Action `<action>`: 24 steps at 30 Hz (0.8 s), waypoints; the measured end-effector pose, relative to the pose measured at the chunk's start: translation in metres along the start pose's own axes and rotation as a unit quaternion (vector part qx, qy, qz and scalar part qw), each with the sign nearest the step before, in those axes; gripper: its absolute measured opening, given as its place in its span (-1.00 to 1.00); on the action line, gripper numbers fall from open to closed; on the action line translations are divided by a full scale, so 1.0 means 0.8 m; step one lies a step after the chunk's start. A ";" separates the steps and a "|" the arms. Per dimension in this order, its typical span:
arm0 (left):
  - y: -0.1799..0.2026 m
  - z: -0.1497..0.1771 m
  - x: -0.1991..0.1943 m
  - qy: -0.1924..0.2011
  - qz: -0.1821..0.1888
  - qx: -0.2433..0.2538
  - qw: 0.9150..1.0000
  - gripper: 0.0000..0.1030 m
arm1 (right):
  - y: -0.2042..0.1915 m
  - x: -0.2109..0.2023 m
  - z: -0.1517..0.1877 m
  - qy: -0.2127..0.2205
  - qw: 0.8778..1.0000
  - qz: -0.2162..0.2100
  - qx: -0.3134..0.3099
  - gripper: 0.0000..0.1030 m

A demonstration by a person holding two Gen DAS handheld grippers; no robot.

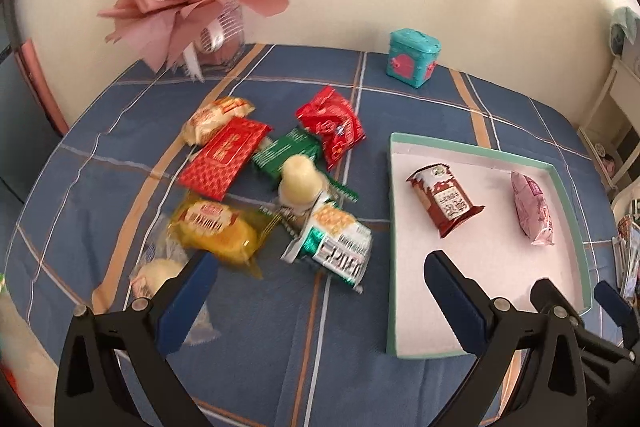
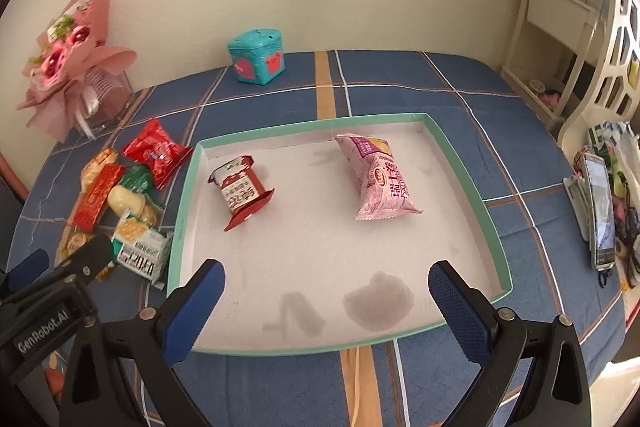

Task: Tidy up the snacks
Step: 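Move both tools back toward the snack pile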

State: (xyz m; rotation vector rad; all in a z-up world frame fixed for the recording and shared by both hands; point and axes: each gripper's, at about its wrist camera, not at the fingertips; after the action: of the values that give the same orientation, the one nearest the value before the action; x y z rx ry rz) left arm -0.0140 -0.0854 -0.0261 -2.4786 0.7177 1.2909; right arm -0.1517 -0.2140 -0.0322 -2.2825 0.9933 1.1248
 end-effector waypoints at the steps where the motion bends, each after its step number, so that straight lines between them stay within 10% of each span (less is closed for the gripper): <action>1: -0.003 0.002 -0.001 -0.001 -0.001 -0.004 1.000 1.00 | -0.002 -0.001 0.004 -0.002 1.000 0.000 -0.003 1.00; 24: -0.062 0.023 0.001 -0.052 -0.026 -0.072 0.996 1.00 | -0.034 0.003 0.032 -0.050 0.997 -0.055 -0.010 1.00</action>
State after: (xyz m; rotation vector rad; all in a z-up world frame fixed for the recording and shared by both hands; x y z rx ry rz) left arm 0.0000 -0.0358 -0.0374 -2.5003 0.5492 1.4892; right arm -0.1434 -0.1812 -0.0476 -2.2428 0.8114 1.1930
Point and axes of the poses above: each gripper's, at about its wrist camera, not at the fingertips, and x roughly the way its jaws point, y to its right, z to its underside, and after that the axes turned 2 degrees about -z, right-handed
